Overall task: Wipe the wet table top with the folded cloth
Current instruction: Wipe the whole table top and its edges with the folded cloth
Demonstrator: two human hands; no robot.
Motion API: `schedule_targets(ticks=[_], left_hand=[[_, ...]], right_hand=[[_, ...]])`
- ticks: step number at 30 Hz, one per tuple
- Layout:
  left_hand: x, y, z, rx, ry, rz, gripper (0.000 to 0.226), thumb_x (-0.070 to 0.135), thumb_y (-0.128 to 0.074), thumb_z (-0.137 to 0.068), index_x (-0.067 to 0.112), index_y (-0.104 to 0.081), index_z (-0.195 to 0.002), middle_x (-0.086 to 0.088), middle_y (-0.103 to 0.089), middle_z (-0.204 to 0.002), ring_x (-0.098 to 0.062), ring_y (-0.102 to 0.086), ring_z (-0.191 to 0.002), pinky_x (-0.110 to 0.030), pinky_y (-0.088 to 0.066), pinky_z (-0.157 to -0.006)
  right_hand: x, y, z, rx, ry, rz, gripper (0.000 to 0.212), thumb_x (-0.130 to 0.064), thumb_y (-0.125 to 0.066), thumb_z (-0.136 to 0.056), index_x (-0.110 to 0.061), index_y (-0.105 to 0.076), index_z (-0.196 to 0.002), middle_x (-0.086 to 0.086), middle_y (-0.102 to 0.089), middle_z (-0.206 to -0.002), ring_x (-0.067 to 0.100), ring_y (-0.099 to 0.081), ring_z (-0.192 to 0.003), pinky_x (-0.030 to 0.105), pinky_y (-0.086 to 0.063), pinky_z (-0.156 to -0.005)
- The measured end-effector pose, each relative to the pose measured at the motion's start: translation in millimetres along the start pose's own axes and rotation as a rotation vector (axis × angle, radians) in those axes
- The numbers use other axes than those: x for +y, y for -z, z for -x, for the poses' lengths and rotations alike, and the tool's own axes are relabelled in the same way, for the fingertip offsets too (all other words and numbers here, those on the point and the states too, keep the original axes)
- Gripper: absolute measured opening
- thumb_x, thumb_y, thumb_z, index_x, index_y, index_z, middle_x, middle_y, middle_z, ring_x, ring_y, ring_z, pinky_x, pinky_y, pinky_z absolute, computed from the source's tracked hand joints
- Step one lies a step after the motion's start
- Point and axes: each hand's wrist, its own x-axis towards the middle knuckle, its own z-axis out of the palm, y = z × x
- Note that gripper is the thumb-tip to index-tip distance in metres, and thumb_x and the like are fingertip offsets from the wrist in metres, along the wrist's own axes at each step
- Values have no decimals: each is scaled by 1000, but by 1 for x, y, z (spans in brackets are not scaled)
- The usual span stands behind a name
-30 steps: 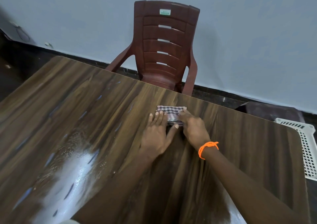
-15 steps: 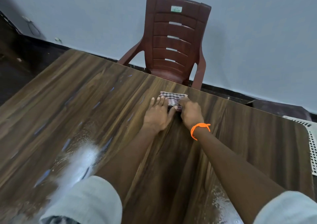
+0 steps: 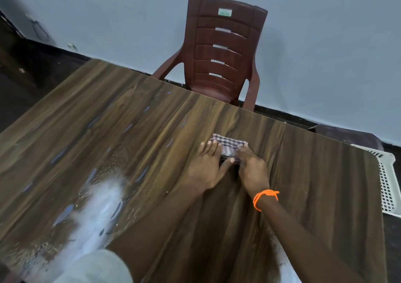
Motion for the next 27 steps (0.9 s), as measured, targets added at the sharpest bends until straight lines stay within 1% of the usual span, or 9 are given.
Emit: schedule_targets(ticks=[4,6,8,12,14,17,20,23,27], left_hand=[[-20,8,-21,3,6,-60,77,58,-26,-106,2,-26,-159,-19,-27,-165,-27,-19,-156,-42,-4,-128],[-34,11,-17,20,37,-40,75,56,-28,-107,2,-26,-158,-19,-27,-165,-28,-20,-156,-43,-4,-128],[-49,12,-4,41,72,-6,73,55,-30,-106,2,-29,-157,-20,-30,-164,-30,-21,-155,-44,-6,-128],[-64,6,41,91,90,28,69,52,-39,-106,3,-37,-155,-20,-36,-161,-30,-25,-154,-45,-11,-128],[-61,1,66,97,84,32,71,53,-42,-105,3,-37,-155,-19,-35,-162,-30,-24,-154,-45,-11,-128],[-50,-5,90,44,63,37,82,63,-28,-102,4,-29,-158,-18,-27,-165,-27,-16,-157,-44,-6,-129],[-37,-6,91,-31,22,8,91,70,-13,-97,6,-21,-161,-16,-20,-168,-24,-8,-158,-41,0,-129],[-29,-4,74,-37,20,3,85,66,-21,-102,5,-17,-161,-16,-17,-169,-24,-6,-158,-40,2,-129],[-37,2,53,-15,67,-26,79,60,-26,-105,4,-18,-161,-15,-19,-169,-24,-9,-158,-41,0,-129]], right_hand=[[-20,-11,-31,-2,-44,-19,40,13,-53,-77,-5,-68,-109,13,-67,-118,30,-60,-116,37,-47,-100],[-34,-21,-37,-35,-24,-3,39,12,-53,-77,-4,-68,-109,14,-65,-121,31,-57,-119,41,-49,-96],[-44,-33,-33,-72,10,-6,39,11,-52,-79,-4,-68,-112,15,-63,-126,30,-52,-126,40,-46,-102],[-58,-45,-3,-132,56,-34,45,11,-49,-83,-7,-62,-123,10,-58,-134,23,-41,-135,28,-34,-109],[-60,-43,19,-146,89,-39,46,13,-52,-82,-4,-63,-123,11,-57,-134,23,-40,-136,29,-33,-111],[-57,-31,48,-171,100,-18,47,15,-54,-80,-4,-64,-122,9,-56,-136,22,-39,-137,30,-30,-114],[-48,-14,61,-172,102,14,47,16,-56,-79,-2,-64,-122,10,-56,-135,23,-41,-135,30,-29,-113],[-42,-11,49,-139,46,24,48,17,-55,-77,0,-63,-122,14,-57,-133,26,-44,-133,32,-33,-112],[-49,-25,18,-103,-2,5,45,17,-53,-76,1,-66,-116,17,-62,-127,26,-50,-128,23,-29,-109]])
